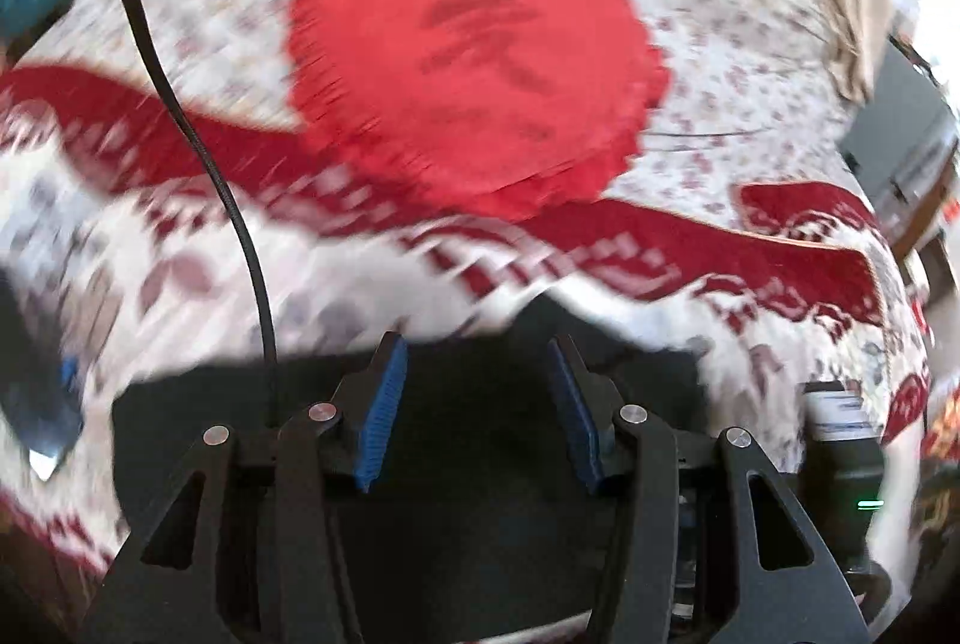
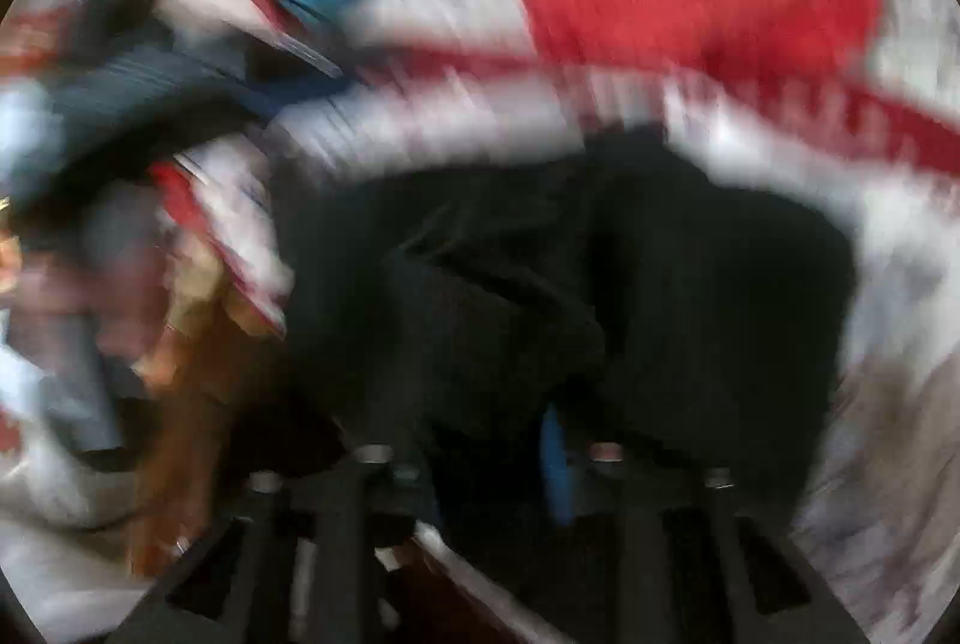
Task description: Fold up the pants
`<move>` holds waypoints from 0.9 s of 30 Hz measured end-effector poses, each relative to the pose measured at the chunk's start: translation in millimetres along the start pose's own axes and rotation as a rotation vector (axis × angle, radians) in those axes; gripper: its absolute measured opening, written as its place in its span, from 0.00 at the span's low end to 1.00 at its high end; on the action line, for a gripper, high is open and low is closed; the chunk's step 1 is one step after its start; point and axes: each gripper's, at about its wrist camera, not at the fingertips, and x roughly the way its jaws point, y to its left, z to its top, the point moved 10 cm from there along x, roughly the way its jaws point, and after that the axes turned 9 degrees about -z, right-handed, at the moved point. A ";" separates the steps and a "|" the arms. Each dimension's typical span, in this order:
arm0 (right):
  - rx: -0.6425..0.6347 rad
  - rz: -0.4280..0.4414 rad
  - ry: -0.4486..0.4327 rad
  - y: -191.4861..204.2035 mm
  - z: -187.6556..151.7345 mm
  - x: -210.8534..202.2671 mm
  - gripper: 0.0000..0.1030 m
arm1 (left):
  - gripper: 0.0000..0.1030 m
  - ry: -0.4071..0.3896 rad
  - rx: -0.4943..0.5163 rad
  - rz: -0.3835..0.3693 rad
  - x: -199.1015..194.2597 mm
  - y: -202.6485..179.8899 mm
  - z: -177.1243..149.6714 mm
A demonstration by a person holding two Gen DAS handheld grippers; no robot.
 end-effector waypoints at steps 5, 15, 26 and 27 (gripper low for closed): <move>-0.006 0.053 -0.112 0.3 3.0 -61.2 0.48 | 0.47 0.028 -0.059 -0.026 0.8 8.9 -33.8; -0.010 0.012 -0.143 2.4 21.1 -34.9 0.50 | 0.47 -0.007 -0.041 -0.006 -6.2 -9.3 -47.2; -0.107 0.080 -0.086 28.1 -5.8 -39.4 0.50 | 0.51 -0.012 -0.045 0.034 -21.1 3.7 -50.4; -0.061 0.052 -0.126 10.4 0.8 -51.0 0.50 | 0.51 -0.001 -0.039 0.024 -18.3 -1.0 -54.8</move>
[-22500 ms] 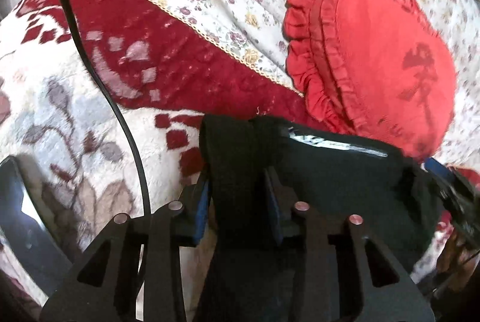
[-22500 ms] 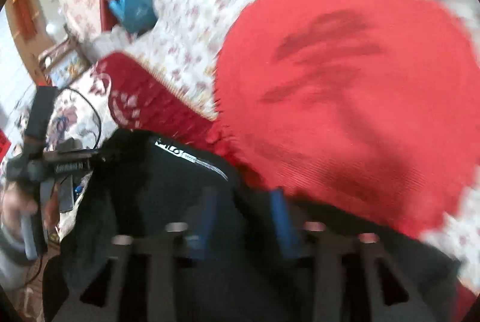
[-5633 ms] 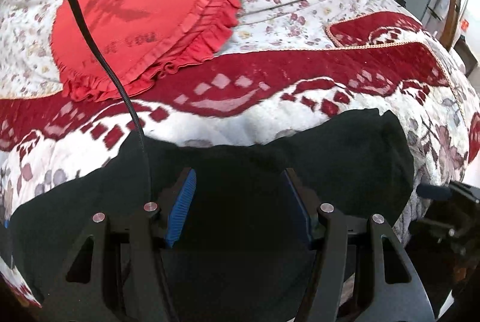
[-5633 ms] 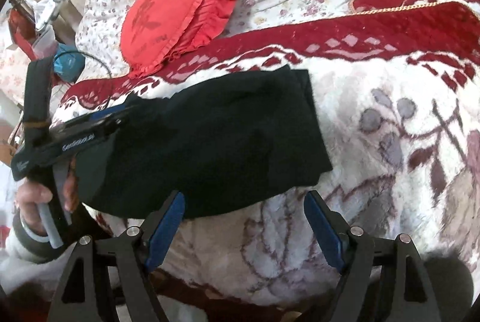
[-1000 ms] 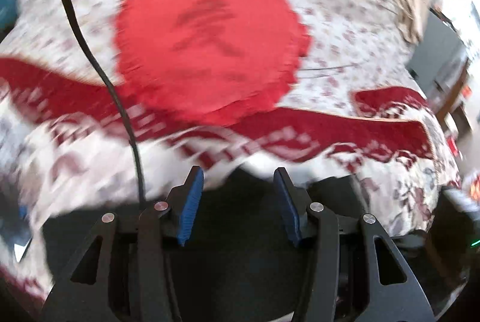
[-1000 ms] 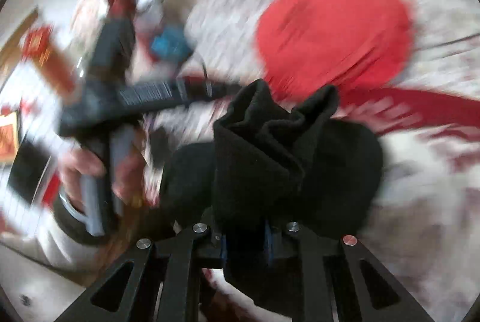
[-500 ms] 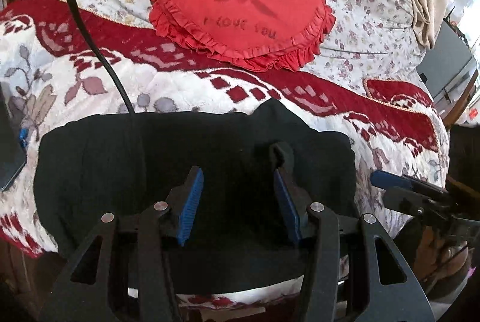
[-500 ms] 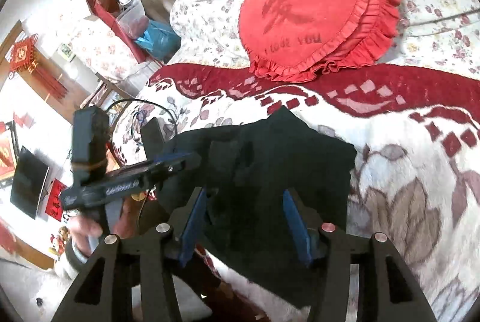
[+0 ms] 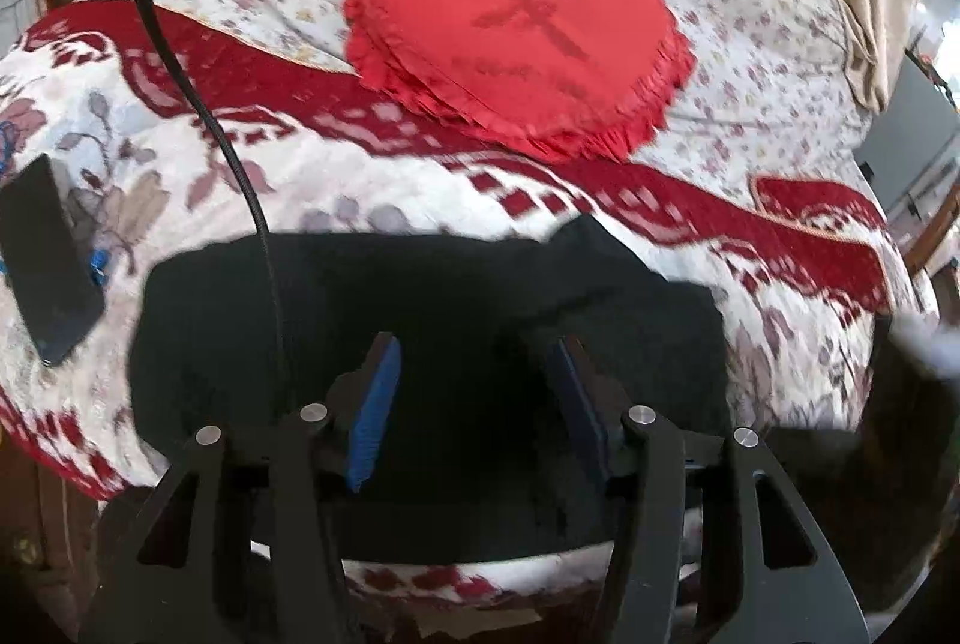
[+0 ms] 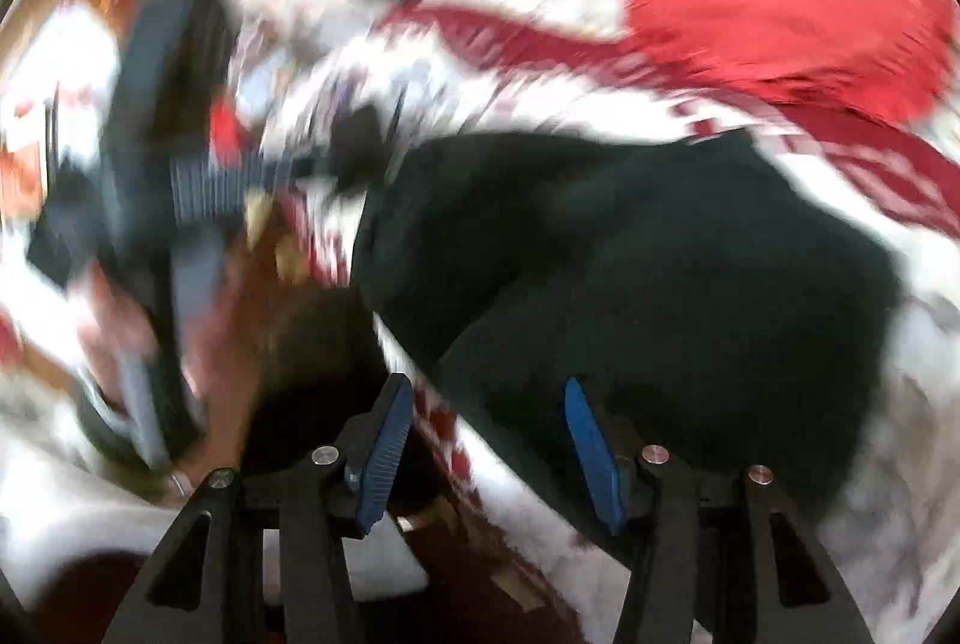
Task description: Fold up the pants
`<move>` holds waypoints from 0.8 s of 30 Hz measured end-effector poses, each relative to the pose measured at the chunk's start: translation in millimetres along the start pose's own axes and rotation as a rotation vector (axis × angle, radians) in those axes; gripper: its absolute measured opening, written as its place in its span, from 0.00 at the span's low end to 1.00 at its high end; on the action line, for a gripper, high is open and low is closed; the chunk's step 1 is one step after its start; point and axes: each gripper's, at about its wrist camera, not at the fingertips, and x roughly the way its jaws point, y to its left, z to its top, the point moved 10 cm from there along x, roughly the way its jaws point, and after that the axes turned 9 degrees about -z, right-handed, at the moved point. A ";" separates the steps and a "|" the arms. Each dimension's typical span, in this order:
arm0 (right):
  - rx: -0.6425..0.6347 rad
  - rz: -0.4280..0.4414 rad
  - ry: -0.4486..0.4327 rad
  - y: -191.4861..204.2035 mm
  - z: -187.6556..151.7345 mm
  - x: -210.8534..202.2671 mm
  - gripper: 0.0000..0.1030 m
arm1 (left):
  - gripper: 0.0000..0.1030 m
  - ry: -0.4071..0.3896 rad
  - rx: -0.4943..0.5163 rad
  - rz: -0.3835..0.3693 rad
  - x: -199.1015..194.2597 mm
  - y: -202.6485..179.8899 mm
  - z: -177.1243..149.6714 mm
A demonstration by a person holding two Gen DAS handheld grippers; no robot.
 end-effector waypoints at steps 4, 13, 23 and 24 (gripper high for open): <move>0.102 -0.150 -0.075 -58.5 20.2 -13.9 0.51 | 0.57 0.046 0.006 -0.020 17.7 -11.5 -17.0; 0.042 -0.302 -0.050 -92.5 37.1 33.8 0.49 | 0.58 0.083 0.042 0.067 71.4 -9.6 -19.9; -0.053 -0.199 -0.001 -32.4 -3.6 9.5 0.50 | 0.58 0.082 0.025 0.074 47.0 0.8 -38.5; -0.061 -0.201 0.012 -28.6 -10.6 15.4 0.50 | 0.58 0.079 0.030 0.082 46.3 1.6 -40.4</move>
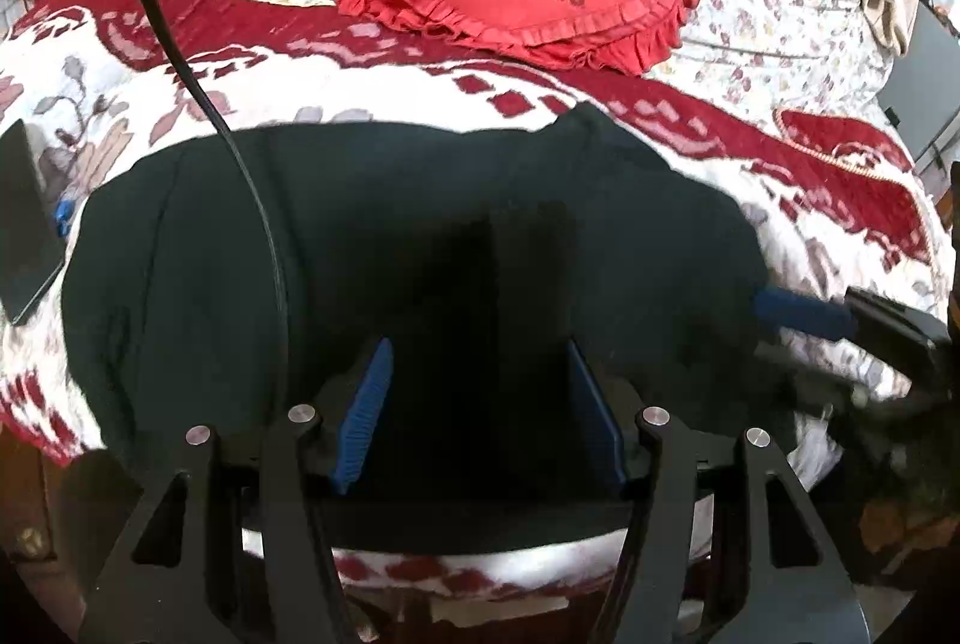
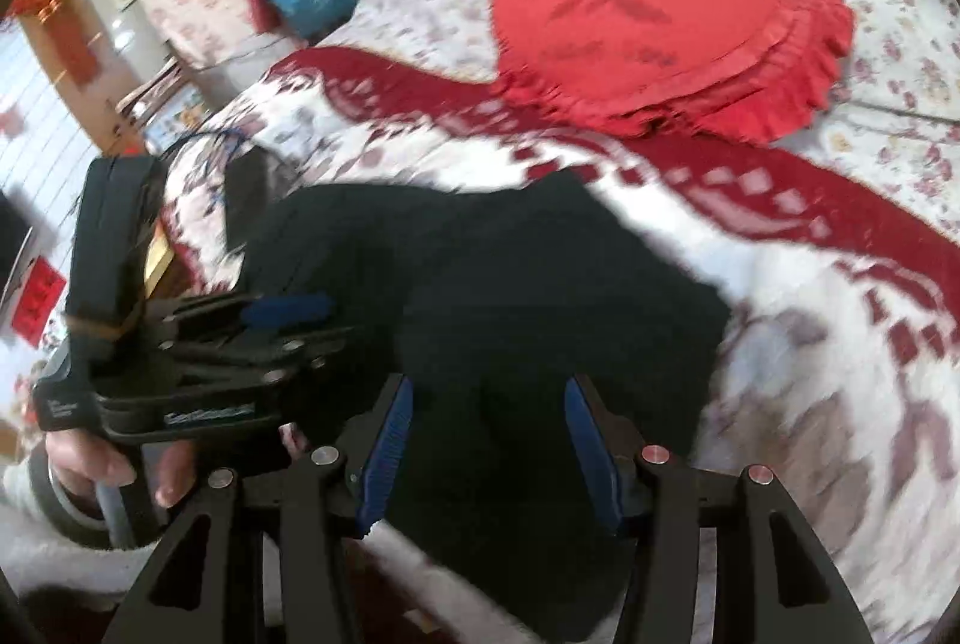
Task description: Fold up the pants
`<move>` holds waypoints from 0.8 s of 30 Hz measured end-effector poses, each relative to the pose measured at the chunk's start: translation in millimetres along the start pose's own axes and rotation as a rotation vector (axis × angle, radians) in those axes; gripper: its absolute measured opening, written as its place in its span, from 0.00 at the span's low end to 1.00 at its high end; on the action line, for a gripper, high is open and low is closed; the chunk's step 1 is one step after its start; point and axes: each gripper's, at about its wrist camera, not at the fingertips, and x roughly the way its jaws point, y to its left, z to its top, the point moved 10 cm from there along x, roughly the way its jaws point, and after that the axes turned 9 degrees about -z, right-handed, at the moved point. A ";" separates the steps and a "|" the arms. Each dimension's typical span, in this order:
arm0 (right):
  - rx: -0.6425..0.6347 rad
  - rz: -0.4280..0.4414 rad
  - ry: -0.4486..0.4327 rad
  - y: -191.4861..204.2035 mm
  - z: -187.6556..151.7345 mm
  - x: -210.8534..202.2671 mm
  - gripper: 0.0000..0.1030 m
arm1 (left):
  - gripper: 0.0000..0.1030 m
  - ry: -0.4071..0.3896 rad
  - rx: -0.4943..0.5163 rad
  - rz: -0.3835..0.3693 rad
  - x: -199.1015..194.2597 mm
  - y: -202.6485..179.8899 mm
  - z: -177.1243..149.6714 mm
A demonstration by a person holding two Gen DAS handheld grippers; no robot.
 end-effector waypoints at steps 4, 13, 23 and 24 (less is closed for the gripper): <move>-0.148 -0.127 0.057 15.0 -27.3 27.4 0.50 | 0.58 -0.012 -0.027 0.005 -6.5 6.8 -2.5; -0.120 -0.076 -0.001 32.2 14.4 4.7 0.50 | 0.58 -0.096 -0.044 0.065 -43.0 25.3 7.7; -0.168 -0.107 0.065 59.2 29.6 62.1 0.53 | 0.58 -0.134 -0.104 0.102 -63.6 53.9 4.7; -0.178 -0.109 0.060 61.7 30.7 59.2 0.54 | 0.58 -0.137 -0.110 0.106 -65.4 57.3 4.1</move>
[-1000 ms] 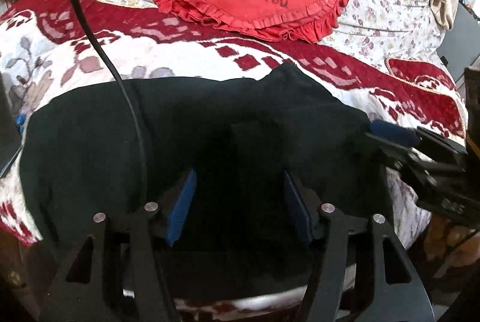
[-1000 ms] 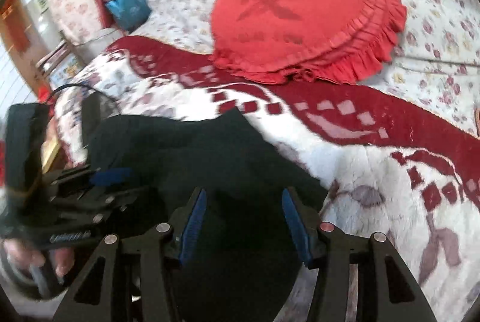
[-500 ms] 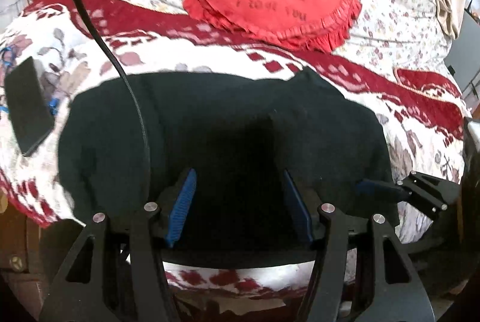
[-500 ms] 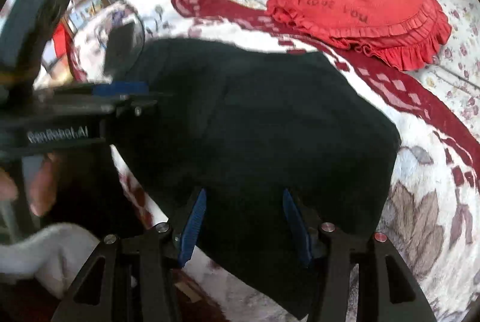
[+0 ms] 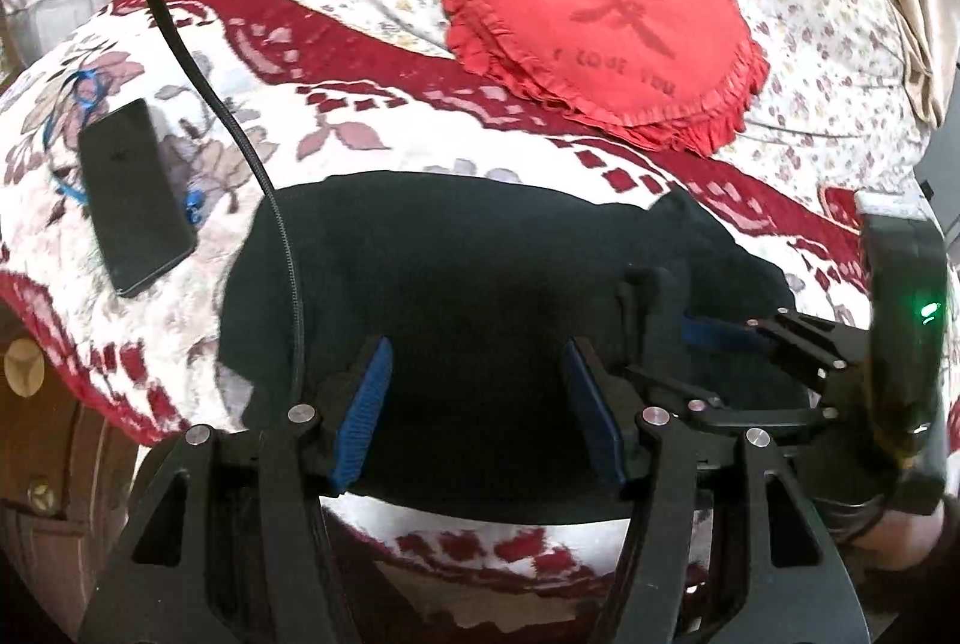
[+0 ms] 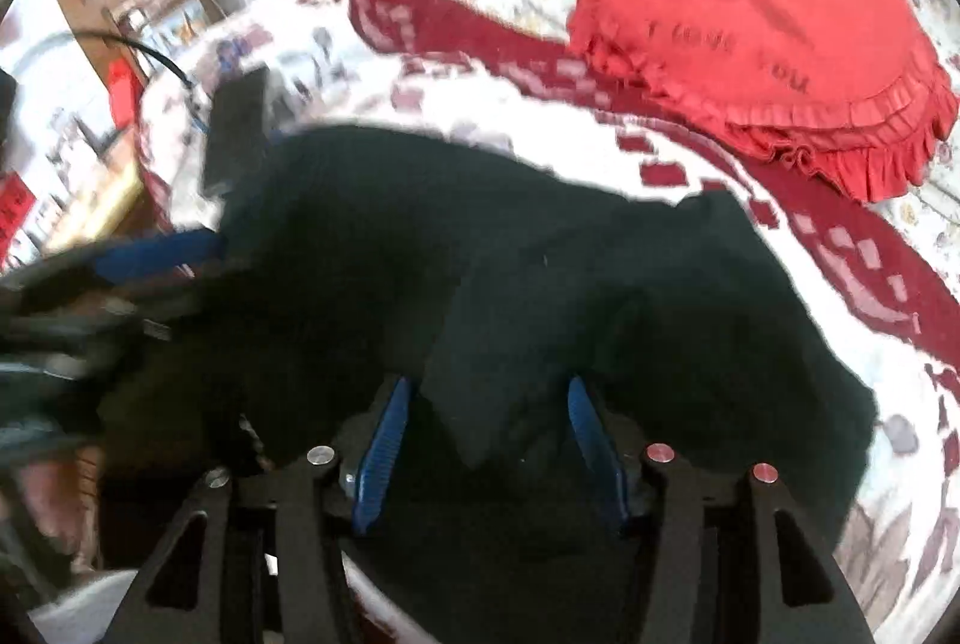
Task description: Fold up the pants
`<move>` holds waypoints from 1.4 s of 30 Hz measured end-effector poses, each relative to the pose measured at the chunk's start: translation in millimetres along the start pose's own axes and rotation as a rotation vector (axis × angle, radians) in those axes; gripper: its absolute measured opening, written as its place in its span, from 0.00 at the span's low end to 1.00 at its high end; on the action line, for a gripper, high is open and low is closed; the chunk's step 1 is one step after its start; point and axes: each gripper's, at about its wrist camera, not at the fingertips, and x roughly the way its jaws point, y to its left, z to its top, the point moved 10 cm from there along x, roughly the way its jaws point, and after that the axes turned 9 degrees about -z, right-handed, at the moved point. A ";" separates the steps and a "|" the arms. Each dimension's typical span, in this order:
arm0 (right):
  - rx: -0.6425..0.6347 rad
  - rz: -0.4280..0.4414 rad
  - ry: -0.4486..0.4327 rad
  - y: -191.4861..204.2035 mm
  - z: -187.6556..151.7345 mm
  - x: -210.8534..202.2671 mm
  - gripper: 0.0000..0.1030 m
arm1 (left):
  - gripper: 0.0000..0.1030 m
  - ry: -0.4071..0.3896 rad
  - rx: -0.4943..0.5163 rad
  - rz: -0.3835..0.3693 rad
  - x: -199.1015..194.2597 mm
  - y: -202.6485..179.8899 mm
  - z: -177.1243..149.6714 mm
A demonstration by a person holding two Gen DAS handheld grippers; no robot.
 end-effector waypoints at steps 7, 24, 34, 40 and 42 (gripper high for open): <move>0.025 0.056 -0.033 2.2 15.4 -28.0 0.57 | 0.58 -0.012 -0.053 0.034 -7.8 24.5 -1.4; -0.019 0.166 -0.089 34.6 77.6 -29.7 0.72 | 0.62 -0.008 -0.330 -0.073 -32.9 82.7 -34.2; -0.214 0.190 -0.036 100.0 125.1 27.9 0.73 | 0.62 0.000 -0.432 -0.090 -11.7 92.8 -50.9; -0.271 0.218 0.077 117.8 127.6 76.3 0.84 | 0.62 0.021 -0.472 -0.096 9.6 93.8 -53.1; -0.265 0.218 0.081 119.8 125.5 90.1 0.86 | 0.63 0.005 -0.473 -0.100 13.2 92.7 -47.6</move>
